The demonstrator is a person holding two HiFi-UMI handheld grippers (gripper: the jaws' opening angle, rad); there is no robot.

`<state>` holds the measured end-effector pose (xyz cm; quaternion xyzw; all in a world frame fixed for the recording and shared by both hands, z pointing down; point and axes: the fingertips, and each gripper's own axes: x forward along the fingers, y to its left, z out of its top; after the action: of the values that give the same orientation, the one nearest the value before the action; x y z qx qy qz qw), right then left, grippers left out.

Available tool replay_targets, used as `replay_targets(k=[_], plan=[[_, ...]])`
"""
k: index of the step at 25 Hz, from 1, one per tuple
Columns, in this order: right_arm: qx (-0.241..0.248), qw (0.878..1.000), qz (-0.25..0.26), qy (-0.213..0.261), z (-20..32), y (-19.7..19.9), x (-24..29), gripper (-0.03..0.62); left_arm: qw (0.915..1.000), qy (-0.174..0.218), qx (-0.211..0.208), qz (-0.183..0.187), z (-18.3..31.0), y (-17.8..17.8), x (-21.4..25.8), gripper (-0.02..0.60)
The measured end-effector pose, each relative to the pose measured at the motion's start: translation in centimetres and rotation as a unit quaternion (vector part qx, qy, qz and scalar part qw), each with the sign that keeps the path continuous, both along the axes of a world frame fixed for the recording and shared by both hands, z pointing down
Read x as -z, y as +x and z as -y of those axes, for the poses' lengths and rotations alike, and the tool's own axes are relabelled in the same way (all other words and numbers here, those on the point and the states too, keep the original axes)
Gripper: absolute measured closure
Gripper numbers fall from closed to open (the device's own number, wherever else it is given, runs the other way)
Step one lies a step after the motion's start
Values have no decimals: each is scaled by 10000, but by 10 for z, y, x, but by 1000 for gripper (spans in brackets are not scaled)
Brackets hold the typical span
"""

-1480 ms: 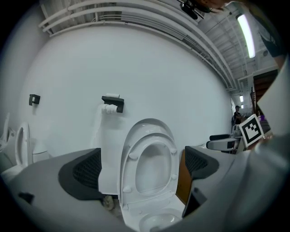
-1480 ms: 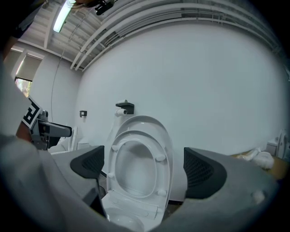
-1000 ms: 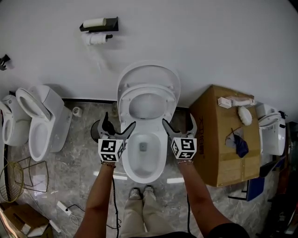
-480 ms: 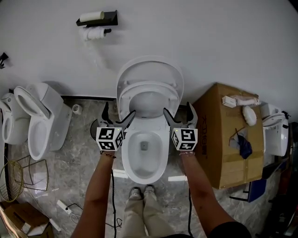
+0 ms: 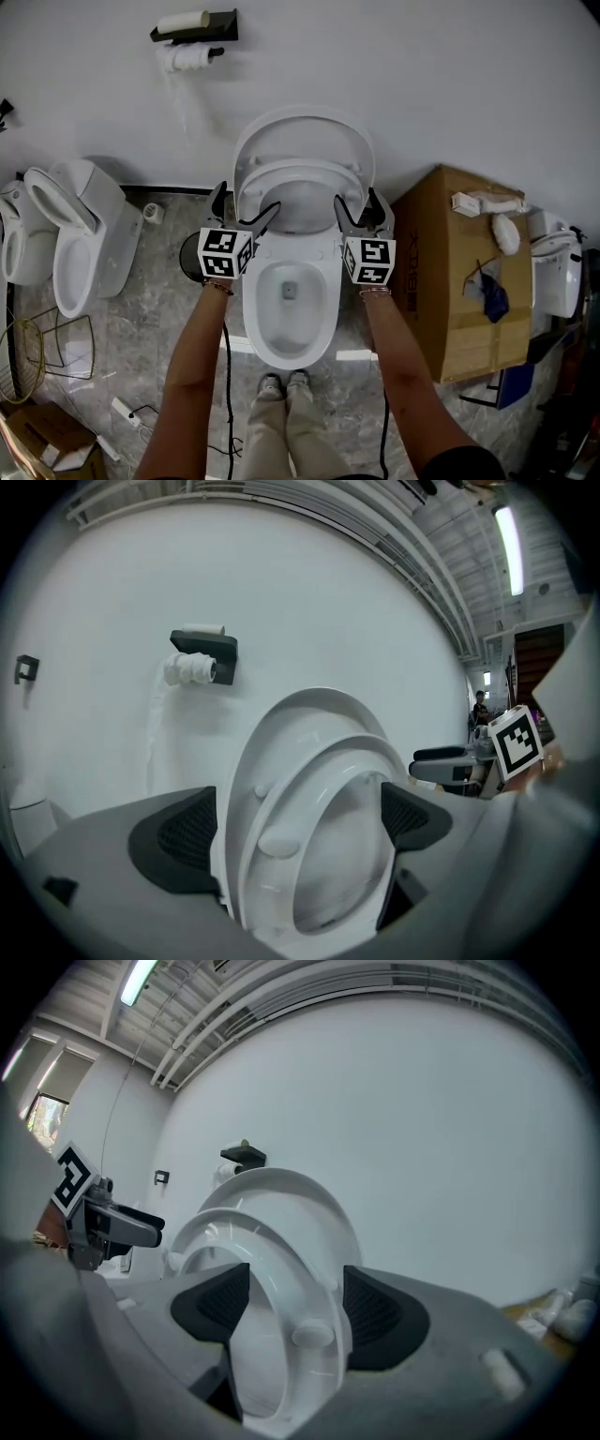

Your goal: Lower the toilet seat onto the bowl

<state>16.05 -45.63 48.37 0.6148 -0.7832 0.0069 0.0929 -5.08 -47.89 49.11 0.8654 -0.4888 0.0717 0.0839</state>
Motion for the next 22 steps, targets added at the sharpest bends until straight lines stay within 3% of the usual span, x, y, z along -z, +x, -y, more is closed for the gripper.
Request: replay_targets(k=[5, 10, 17, 22], plan=[[-68, 10000, -16, -67, 15, 3, -4, 320, 9999, -122, 68, -82, 19, -4, -4, 34], [-163, 9997, -23, -182, 22, 7, -13, 345, 9995, -141, -145, 257, 25, 5, -11, 42], [-252, 9995, -6, -207, 31, 10, -15, 390, 9988, -144, -18, 462, 34, -1, -17, 251], [-329, 9990, -33, -292, 32, 15, -22, 438, 9978, -318, -98, 578, 38, -1, -24, 297]])
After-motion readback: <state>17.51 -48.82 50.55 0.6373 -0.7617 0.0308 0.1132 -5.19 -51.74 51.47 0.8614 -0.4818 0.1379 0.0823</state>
